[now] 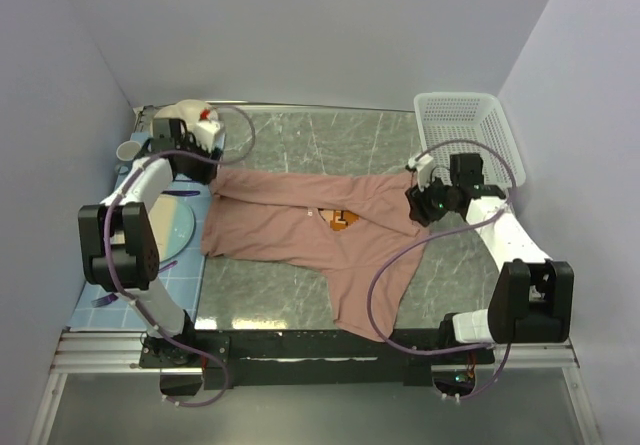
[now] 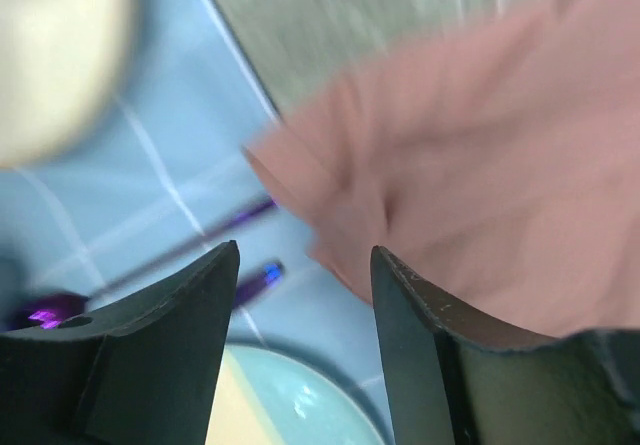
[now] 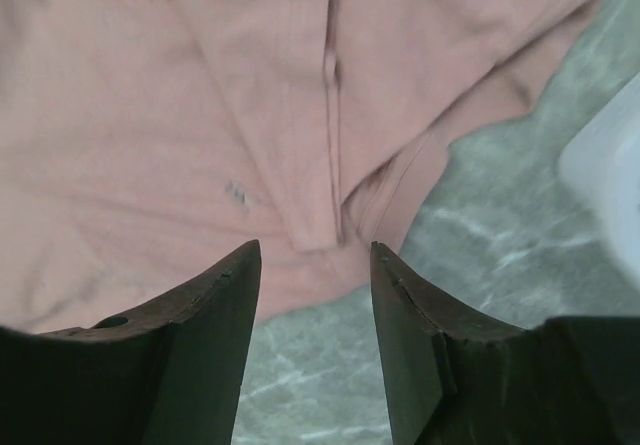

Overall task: Roll the t-shirts
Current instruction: Fold the T-shirt at the center of the board.

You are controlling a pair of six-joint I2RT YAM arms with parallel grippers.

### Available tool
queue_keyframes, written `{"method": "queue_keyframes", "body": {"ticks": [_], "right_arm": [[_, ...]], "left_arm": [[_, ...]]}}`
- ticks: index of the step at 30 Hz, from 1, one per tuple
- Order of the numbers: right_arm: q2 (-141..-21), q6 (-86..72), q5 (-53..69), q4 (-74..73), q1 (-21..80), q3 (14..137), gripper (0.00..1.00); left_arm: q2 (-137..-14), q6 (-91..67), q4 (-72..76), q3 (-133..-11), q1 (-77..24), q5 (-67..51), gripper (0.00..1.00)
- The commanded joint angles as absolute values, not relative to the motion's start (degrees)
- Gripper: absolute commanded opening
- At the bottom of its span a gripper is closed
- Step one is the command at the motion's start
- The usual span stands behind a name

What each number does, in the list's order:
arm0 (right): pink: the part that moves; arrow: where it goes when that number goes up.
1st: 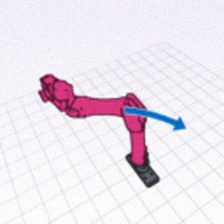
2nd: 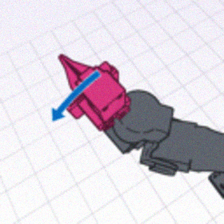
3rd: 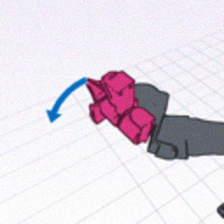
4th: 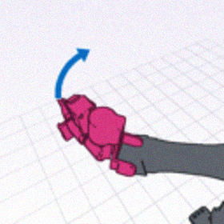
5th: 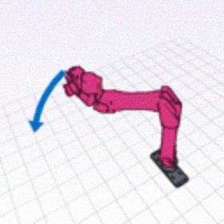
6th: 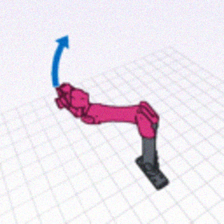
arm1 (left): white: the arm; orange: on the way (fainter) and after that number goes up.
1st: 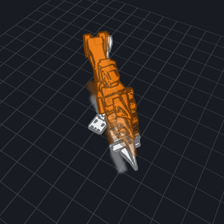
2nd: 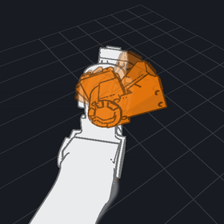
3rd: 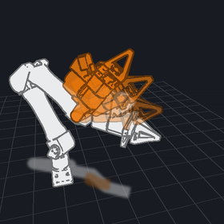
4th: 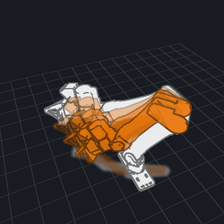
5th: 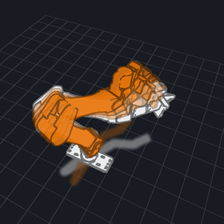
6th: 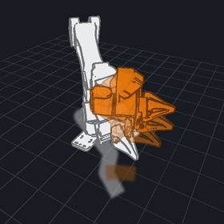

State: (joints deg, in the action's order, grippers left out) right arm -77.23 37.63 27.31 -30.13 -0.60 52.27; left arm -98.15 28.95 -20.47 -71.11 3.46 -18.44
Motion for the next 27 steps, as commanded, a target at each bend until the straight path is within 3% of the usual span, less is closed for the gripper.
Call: {"method": "queue_keyframes", "body": {"ticks": [1,8,14,27], "right_arm": [[-83.13,31.12,33.73,-28.04,-0.26,61.86,0.55],[-98.93,36.12,31.56,-28.91,6.59,75.38,0.64],[-109.14,39.28,29.62,-31.9,8.96,84.1,0.63],[-117.59,41.05,30.06,-42.62,9.76,91.31,0.59]], "left_arm": [[-100.61,16.98,-21.34,-84.61,3.25,-20.56,0.61],[-112.75,13.27,-31.45,-99.48,1.85,-22.59,0.6],[-114.52,14.06,-31.55,-96.95,0.7,-20.83,0.59],[-110.31,15.03,-31.73,-92.02,0.53,-18.81,0.57]]}}
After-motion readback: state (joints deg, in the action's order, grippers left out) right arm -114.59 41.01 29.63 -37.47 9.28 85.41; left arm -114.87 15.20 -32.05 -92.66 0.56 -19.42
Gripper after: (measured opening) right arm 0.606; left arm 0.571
